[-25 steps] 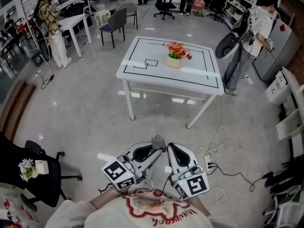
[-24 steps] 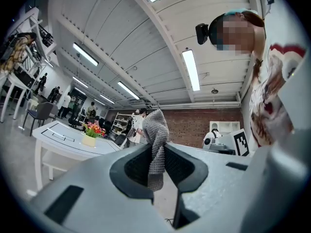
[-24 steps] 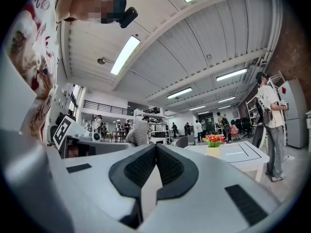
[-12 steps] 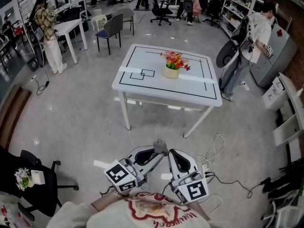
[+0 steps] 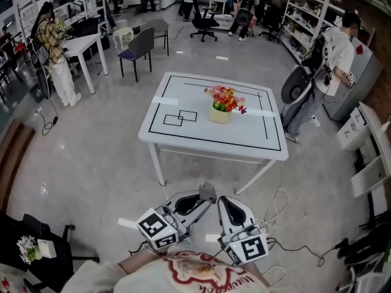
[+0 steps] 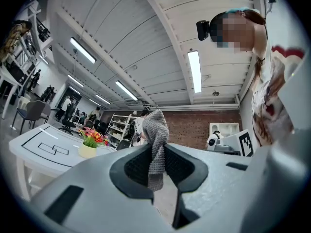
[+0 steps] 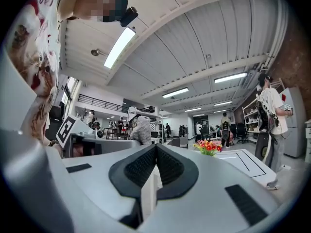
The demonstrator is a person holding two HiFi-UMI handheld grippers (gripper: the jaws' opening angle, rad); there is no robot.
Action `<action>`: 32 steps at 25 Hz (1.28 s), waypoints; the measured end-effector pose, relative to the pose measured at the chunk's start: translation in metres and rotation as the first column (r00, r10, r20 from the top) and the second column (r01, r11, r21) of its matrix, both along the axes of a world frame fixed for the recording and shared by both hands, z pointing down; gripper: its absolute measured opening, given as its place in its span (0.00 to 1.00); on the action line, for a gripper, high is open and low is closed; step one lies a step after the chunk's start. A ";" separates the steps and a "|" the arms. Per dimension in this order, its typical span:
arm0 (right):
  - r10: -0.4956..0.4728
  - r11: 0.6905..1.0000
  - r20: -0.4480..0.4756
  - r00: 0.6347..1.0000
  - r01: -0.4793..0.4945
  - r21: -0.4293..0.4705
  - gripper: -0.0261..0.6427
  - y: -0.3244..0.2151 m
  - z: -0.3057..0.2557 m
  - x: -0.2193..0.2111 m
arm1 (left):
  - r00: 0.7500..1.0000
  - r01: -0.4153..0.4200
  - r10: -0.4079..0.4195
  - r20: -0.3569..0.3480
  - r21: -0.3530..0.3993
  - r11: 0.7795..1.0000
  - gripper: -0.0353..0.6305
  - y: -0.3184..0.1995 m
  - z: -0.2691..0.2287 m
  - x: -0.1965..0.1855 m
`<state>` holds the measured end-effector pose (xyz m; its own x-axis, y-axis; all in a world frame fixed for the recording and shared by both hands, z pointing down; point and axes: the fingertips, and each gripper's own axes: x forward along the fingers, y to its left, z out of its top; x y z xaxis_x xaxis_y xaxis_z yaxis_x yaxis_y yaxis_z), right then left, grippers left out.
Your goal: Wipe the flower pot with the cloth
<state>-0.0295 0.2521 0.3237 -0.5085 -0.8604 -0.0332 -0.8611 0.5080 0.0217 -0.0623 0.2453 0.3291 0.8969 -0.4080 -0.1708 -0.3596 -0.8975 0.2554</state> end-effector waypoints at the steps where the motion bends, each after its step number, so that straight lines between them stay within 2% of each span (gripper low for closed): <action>1: 0.007 1.000 -0.001 1.000 -0.007 0.001 0.04 -0.010 -0.002 0.001 | 1.000 -0.004 0.004 -0.004 0.000 1.000 0.15 -0.011 -0.002 0.001; 10: 0.063 0.998 -0.004 0.998 -0.063 0.001 0.04 -0.089 -0.008 0.019 | 0.997 -0.080 0.080 -0.003 0.008 0.997 0.15 -0.091 -0.011 0.024; 14: 0.080 0.997 0.029 0.996 -0.080 0.001 0.04 -0.120 -0.010 0.022 | 0.995 -0.099 0.098 0.005 0.016 0.995 0.15 -0.122 -0.013 0.028; 18: 0.079 0.996 0.033 0.996 -0.080 0.033 0.04 -0.151 -0.004 0.020 | 0.994 -0.105 0.104 0.012 0.012 0.994 0.15 -0.154 -0.006 0.028; 22: 0.086 0.996 0.044 0.995 -0.085 -0.022 0.04 -0.178 0.005 0.019 | 0.993 -0.113 0.113 0.025 0.015 0.993 0.15 -0.181 -0.003 0.031; 32: 0.101 0.995 0.044 0.994 -0.100 -0.031 0.04 -0.213 0.011 0.028 | 0.996 -0.091 0.090 0.026 0.008 0.996 0.15 -0.218 0.003 0.038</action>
